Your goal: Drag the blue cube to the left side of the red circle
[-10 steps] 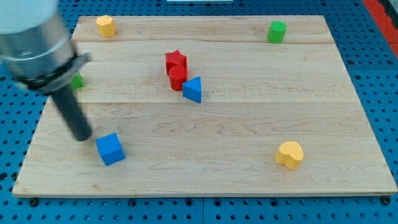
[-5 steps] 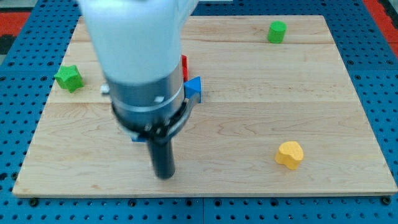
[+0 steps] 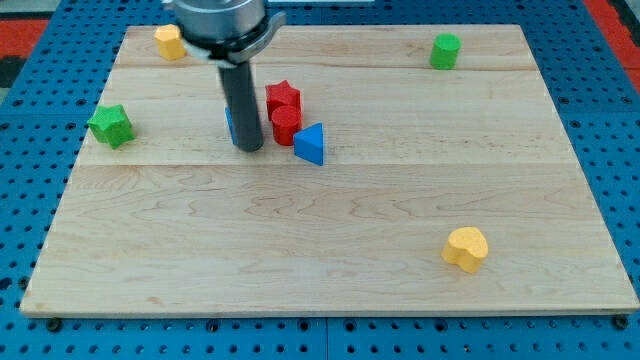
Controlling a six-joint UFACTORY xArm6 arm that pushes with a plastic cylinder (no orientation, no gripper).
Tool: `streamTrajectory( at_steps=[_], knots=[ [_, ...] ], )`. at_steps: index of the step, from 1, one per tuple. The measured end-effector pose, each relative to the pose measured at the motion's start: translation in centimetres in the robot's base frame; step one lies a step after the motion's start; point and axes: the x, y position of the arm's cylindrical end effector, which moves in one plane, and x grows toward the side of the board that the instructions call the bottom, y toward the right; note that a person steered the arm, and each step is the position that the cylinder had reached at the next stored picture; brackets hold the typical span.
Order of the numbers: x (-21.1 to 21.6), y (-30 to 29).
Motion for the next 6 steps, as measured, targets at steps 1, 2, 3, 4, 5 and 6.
streamTrajectory(
  at_steps=[1,2,3,4,5,6],
  knots=[
    [4.5,-1.9],
    [1.6,-6.7],
    [-2.8,-7.0],
    [-3.2,0.4],
    [-7.0,-4.0],
    [-12.9,0.4]
  ],
)
